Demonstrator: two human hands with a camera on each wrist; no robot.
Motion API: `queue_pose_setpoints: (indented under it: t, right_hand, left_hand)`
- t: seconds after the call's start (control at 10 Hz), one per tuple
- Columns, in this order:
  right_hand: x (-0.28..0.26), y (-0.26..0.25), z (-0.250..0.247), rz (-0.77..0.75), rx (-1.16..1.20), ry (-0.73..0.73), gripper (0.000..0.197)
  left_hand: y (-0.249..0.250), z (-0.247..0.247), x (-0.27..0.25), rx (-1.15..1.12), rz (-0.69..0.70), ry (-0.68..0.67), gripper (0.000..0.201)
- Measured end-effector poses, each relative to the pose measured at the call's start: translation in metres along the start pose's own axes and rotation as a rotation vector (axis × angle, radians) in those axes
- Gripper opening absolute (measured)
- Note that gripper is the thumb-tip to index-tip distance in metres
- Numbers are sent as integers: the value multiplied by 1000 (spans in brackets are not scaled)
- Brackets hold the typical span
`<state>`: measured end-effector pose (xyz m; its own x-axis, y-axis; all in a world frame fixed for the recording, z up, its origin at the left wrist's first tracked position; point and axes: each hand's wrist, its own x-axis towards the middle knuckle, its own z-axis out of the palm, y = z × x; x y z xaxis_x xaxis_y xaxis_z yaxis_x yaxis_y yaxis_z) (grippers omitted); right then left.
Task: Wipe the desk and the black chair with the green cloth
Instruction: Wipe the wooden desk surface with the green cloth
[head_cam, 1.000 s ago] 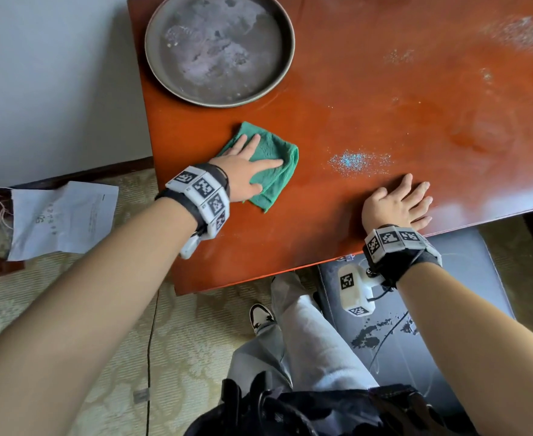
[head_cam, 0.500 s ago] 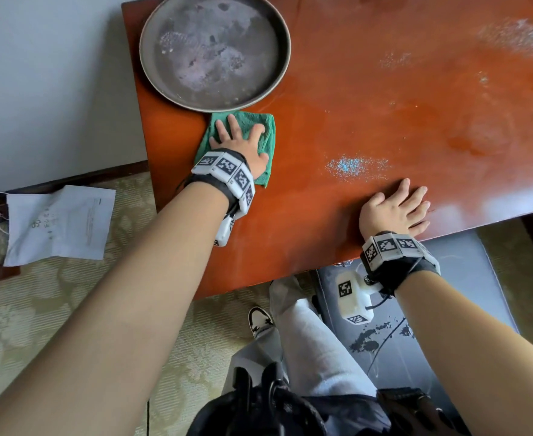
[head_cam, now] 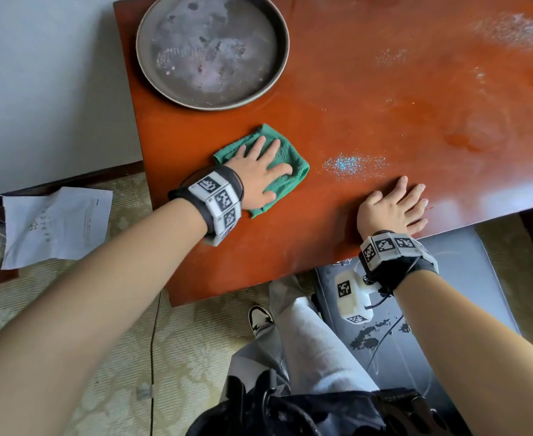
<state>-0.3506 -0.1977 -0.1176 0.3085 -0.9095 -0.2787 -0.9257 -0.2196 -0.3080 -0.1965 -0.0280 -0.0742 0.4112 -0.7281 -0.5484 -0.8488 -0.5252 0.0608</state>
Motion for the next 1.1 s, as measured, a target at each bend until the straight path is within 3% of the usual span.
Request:
queue_pose_setpoints:
  t: [0.1, 0.2, 0.4, 0.6, 0.8, 1.1]
  right_hand:
    - [0, 0, 0, -2, 4, 9, 58]
    - [0, 0, 0, -3, 17, 5, 58]
    - [0, 0, 0, -2, 17, 8, 58]
    - [1, 1, 1, 0, 8, -3, 58]
    - [1, 1, 2, 1, -5, 5, 58]
    - [0, 1, 0, -3, -3, -8, 58]
  left_hand:
    - [-10, 11, -16, 32, 4, -15, 58]
    - [-15, 14, -19, -7, -85, -4, 59]
    - [-3, -15, 18, -122, -362, 23, 62]
    - [6, -39, 47, -166, -414, 5, 61]
    - [6, -45, 56, -131, -291, 32, 55]
    - [-5, -18, 18, 186, 137, -24, 64]
